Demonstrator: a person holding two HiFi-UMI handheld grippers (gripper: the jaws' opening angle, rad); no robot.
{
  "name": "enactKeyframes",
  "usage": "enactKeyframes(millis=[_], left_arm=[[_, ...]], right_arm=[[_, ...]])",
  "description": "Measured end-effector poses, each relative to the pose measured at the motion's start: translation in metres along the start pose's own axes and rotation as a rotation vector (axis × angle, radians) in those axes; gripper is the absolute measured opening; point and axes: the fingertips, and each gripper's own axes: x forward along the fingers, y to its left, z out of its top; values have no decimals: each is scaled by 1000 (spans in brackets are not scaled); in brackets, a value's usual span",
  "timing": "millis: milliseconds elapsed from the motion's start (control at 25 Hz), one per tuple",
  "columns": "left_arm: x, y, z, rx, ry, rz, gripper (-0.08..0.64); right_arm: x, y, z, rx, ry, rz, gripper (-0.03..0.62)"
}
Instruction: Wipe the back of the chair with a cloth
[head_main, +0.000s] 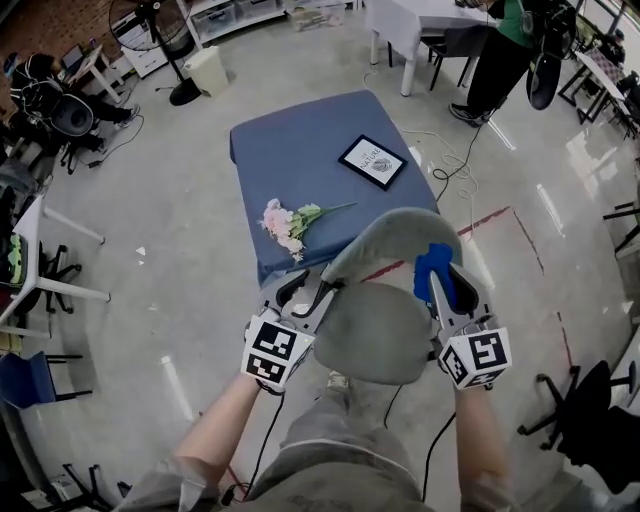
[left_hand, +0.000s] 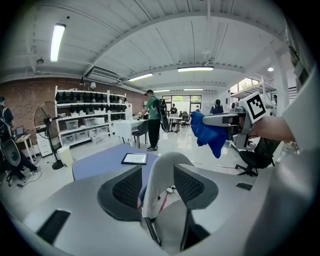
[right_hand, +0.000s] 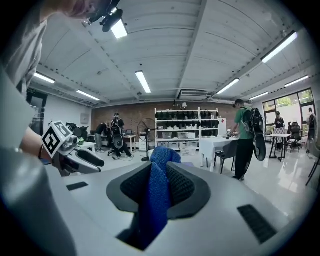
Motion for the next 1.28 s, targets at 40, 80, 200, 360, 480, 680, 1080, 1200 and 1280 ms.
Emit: enactKeyframes(millis=[40, 80, 200, 360, 480, 680, 1080, 1200, 1280], left_arm=[[8, 5, -6, -1, 12, -1, 209], [16, 9, -11, -3, 21, -3, 209], [38, 16, -27, -17, 50, -17, 209], [64, 23, -49, -29, 86, -28, 216], [84, 30, -67, -39, 106, -25, 216], [116, 34, -92, -26, 148, -17, 230], [177, 41, -167, -10, 257, -13, 236], [192, 43, -189, -6, 296, -6, 236], [202, 46, -207, -13, 329, -1, 236]], right_arm=[[10, -3, -5, 5, 4, -3, 101], [20, -6, -11, 10, 9, -5, 101], [46, -16, -30, 25, 31, -12, 101], [77, -24, -60, 48, 70, -12, 101], [99, -26, -85, 34, 103, 4, 101], [131, -36, -121, 17, 138, 21, 101], [194, -35, -193, 27, 182, 67, 101], [206, -38, -205, 64, 174, 53, 103], [213, -38, -213, 89, 170, 46, 104]])
